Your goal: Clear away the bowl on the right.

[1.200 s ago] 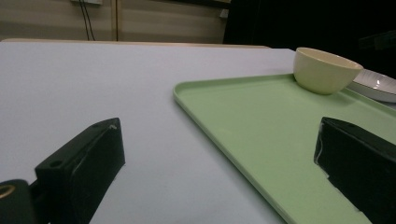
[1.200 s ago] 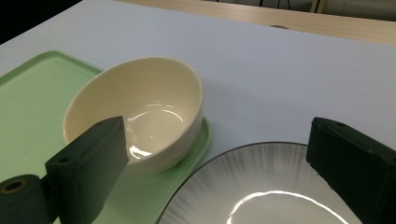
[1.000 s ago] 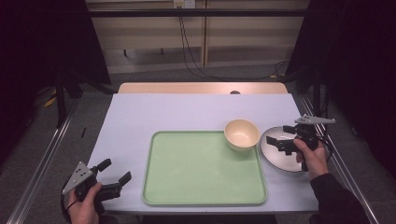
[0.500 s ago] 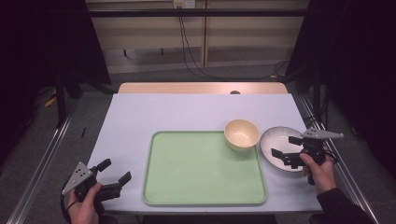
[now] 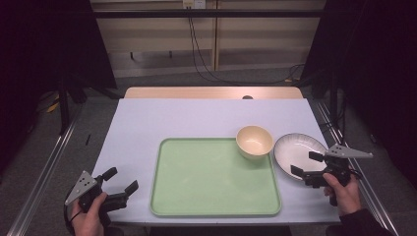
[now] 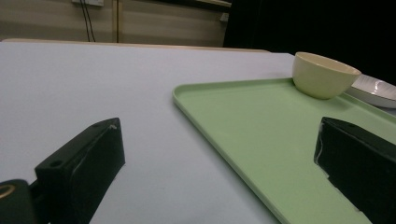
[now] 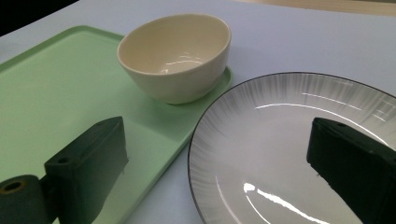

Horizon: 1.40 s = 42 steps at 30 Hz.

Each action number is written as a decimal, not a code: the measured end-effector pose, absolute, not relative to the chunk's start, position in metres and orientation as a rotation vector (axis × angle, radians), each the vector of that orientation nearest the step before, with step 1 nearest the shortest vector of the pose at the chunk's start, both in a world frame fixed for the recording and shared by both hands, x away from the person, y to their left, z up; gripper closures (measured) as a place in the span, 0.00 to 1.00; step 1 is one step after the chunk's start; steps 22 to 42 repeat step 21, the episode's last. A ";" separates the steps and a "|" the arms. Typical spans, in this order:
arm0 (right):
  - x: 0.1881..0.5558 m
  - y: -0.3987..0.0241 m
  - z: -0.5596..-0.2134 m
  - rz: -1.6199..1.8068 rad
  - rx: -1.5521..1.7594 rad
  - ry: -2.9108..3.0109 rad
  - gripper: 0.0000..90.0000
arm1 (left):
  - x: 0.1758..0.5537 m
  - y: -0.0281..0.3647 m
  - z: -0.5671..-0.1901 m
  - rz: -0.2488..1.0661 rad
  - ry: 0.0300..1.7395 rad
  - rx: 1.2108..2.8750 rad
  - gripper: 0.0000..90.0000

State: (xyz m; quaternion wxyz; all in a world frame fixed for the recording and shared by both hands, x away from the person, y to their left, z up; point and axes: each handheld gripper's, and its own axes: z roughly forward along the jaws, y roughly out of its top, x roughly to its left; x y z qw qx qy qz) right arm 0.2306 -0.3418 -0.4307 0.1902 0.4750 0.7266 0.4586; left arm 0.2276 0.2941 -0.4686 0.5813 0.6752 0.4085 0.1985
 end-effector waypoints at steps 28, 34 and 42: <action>0.210 -0.334 -0.445 1.143 1.336 2.025 0.06 | 0.229 0.295 -0.469 0.462 0.955 1.585 0.02; 0.210 -0.334 -0.445 1.143 1.336 2.025 0.06 | 0.229 0.295 -0.469 0.462 0.955 1.585 0.02; 0.210 -0.334 -0.445 1.143 1.336 2.025 0.06 | 0.229 0.295 -0.469 0.462 0.955 1.585 0.02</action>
